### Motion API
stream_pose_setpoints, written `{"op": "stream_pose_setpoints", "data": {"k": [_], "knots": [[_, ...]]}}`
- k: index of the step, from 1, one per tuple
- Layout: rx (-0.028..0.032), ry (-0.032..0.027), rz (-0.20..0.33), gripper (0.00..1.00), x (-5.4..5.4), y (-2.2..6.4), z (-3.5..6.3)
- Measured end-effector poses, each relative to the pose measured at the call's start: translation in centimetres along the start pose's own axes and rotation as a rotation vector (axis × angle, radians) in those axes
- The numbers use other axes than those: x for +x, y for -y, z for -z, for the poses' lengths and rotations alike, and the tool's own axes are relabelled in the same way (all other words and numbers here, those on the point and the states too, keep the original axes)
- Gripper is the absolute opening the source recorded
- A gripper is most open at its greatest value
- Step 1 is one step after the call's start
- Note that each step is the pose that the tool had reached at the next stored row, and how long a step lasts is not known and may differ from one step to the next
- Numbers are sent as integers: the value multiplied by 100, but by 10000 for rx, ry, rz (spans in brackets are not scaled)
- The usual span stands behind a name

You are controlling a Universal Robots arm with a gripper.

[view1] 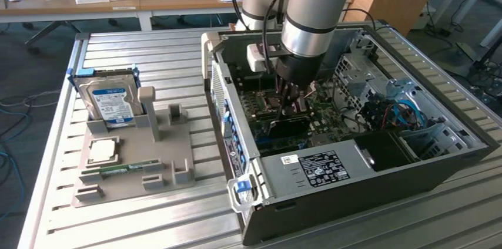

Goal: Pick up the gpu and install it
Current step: 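Press down on the gpu until it lock into place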

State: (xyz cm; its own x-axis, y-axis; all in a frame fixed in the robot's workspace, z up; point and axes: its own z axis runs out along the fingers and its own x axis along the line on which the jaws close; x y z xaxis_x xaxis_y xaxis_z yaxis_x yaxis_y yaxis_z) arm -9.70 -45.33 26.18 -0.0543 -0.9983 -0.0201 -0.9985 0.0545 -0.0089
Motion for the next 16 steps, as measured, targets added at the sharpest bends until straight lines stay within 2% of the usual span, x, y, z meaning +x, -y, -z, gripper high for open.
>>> {"op": "stream_pose_setpoints", "data": {"k": [16], "knots": [[0, 0, 0, 11, 1, -8, -14]]}}
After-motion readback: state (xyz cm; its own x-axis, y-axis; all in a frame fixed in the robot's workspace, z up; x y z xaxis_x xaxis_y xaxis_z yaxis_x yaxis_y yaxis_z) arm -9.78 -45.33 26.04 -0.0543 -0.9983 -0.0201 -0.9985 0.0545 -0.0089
